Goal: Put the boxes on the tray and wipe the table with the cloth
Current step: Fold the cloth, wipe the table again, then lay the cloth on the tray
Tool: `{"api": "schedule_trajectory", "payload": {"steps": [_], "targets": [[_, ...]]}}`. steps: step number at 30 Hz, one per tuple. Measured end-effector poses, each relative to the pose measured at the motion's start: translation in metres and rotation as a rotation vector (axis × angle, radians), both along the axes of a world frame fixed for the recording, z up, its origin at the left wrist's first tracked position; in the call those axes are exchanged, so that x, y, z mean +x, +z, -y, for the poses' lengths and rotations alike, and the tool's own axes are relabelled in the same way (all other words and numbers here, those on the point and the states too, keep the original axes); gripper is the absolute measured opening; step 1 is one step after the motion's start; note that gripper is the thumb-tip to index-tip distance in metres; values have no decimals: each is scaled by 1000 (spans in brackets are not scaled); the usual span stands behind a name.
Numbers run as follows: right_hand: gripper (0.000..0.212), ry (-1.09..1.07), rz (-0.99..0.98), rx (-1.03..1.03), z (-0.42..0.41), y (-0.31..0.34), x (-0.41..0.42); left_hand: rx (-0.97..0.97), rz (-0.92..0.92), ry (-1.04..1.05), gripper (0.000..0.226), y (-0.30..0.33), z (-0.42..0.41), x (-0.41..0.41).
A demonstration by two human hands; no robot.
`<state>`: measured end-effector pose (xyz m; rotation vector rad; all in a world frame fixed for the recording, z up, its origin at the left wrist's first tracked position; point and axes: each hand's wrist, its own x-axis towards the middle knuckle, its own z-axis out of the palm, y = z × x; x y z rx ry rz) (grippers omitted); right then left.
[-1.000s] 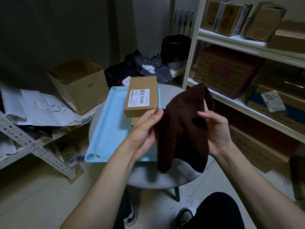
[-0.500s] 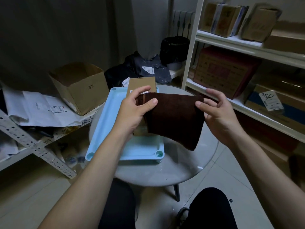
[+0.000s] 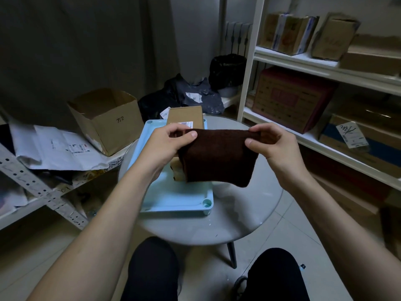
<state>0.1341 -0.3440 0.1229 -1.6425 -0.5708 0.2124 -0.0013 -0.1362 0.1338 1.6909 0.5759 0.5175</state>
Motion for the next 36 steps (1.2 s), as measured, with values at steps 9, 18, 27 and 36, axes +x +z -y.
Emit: {"api": "schedule_trajectory", "payload": {"steps": [9, 18, 27, 36], "targets": [[14, -93, 142, -135, 0, 1, -3, 203, -34, 77, 11, -1, -4, -2], [10, -57, 132, -139, 3, 5, -11, 115, 11, -35, 35, -3, 3, -10], [10, 134, -205, 70, 3, 13, -14, -109, -6, -137, 46, -6, -6, -14], [43, 375, -732, 296, 1, -21, -16, -759, 75, -174, 40, -31, 5, -28]]}}
